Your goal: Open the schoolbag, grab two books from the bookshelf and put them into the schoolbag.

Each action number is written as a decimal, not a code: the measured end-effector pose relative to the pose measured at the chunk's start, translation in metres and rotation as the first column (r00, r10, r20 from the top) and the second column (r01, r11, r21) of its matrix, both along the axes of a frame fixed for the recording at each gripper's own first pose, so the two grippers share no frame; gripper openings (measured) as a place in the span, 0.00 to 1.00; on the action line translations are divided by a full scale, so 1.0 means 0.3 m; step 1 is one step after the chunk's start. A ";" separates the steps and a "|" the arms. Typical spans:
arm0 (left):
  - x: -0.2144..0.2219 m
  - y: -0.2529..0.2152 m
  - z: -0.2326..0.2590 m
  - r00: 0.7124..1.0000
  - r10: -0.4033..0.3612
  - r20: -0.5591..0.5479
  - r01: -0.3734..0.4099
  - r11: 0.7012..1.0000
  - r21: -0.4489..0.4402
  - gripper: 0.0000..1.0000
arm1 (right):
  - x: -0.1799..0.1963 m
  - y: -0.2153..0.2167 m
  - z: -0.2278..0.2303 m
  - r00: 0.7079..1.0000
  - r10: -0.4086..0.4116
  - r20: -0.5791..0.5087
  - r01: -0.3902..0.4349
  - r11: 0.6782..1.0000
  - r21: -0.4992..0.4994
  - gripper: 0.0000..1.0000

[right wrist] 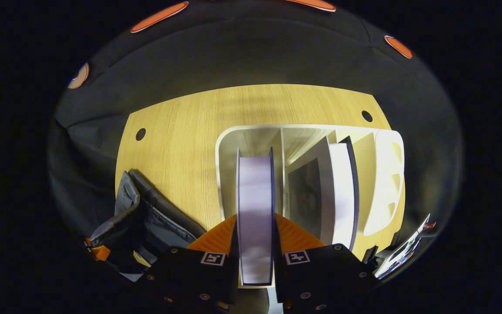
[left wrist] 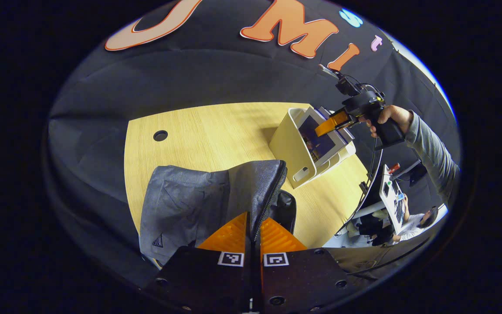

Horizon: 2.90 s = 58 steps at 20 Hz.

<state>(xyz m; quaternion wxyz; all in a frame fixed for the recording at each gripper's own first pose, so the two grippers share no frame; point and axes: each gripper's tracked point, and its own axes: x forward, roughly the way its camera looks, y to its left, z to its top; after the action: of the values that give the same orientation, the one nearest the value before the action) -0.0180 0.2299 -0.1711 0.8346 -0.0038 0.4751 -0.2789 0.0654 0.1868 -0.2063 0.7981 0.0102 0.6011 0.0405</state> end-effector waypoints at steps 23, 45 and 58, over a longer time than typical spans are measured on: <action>-0.023 -0.050 -0.077 0.996 -0.090 -0.017 0.091 0.996 0.023 0.02 | -0.665 -0.139 0.143 0.965 -0.260 0.022 0.246 0.935 0.254 0.33; -0.001 -0.021 -0.017 0.998 -0.066 0.009 0.066 0.997 0.037 0.02 | -0.773 0.162 0.191 0.940 -0.341 -0.017 0.246 0.641 0.727 0.30; -0.023 -0.021 -0.007 1.000 -0.006 0.014 0.006 1.000 0.006 0.02 | -0.680 0.560 0.027 0.951 -0.303 -0.061 0.224 0.539 0.812 0.30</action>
<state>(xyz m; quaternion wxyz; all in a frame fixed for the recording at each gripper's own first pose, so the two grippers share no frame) -0.0250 0.2236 -0.1733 0.8372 0.0018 0.4698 -0.2800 -0.1387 0.3549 -0.1982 0.7268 0.4615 0.4720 0.1897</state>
